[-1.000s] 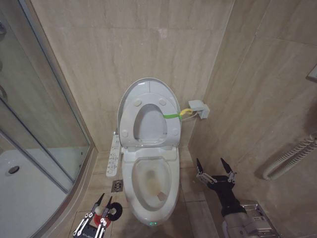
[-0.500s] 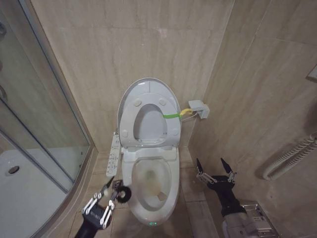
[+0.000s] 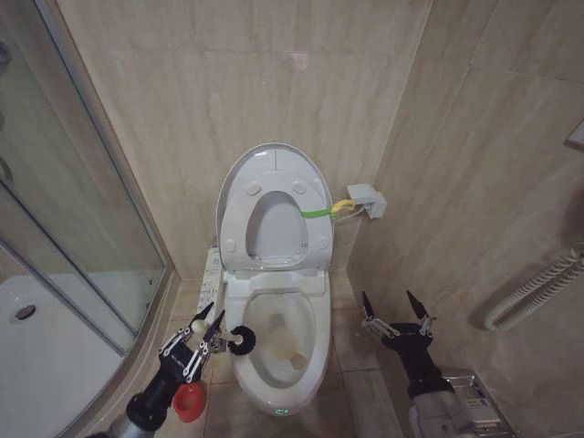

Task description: Open the toilet lid, clean the toilet bowl with a toilet brush, close the toilet lid, and flush.

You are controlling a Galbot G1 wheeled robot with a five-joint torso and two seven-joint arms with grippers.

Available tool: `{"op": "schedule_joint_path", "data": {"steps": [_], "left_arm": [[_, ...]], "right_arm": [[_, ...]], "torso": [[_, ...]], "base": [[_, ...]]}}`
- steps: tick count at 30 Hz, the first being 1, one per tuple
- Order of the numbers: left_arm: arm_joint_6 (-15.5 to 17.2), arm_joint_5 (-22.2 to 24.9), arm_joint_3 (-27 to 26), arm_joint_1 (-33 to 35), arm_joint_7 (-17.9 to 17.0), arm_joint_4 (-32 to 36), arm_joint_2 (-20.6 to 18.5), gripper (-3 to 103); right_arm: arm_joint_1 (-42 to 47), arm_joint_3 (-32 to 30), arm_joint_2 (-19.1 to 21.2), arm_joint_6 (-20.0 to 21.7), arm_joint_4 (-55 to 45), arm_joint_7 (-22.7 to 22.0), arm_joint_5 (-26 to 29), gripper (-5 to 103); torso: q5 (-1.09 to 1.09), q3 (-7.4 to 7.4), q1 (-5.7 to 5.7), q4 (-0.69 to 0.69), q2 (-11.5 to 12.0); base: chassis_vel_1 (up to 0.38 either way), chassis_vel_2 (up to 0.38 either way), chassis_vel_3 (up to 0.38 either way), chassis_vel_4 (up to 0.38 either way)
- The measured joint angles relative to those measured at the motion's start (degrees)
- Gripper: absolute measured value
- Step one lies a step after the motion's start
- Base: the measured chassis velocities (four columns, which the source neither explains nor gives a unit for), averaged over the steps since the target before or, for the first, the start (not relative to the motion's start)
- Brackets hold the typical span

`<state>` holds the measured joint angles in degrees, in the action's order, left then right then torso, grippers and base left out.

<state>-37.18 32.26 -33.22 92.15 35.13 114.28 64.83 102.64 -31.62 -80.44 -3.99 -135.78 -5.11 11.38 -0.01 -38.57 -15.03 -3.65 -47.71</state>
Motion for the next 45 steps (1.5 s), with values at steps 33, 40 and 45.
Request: {"op": "schedule_joint_path", "data": {"steps": [33, 40, 45], "left_arm": [[-0.1, 9.0, 17.9, -26.2, 4.4, -27.8, -3.3, 26], [0.7, 9.4, 24.4, -32.5, 4.1, -34.5, -3.3, 26], [0.9, 9.2, 29.2, -37.1, 4.0, -40.0, -3.1, 26]], "right_arm": [[0.0, 0.0, 0.0, 0.0, 0.0, 0.0, 0.0, 100], [0.0, 0.0, 0.0, 0.0, 0.0, 0.0, 0.0, 100], [0.0, 0.0, 0.0, 0.0, 0.0, 0.0, 0.0, 100]], "torso": [[0.01, 0.00, 0.00, 0.00, 0.0], [0.01, 0.00, 0.00, 0.01, 0.0], [0.01, 0.00, 0.01, -0.01, 0.0]], "base": [[0.000, 0.000, 0.000, 0.000], [0.000, 0.000, 0.000, 0.000], [0.000, 0.000, 0.000, 0.000]]}}
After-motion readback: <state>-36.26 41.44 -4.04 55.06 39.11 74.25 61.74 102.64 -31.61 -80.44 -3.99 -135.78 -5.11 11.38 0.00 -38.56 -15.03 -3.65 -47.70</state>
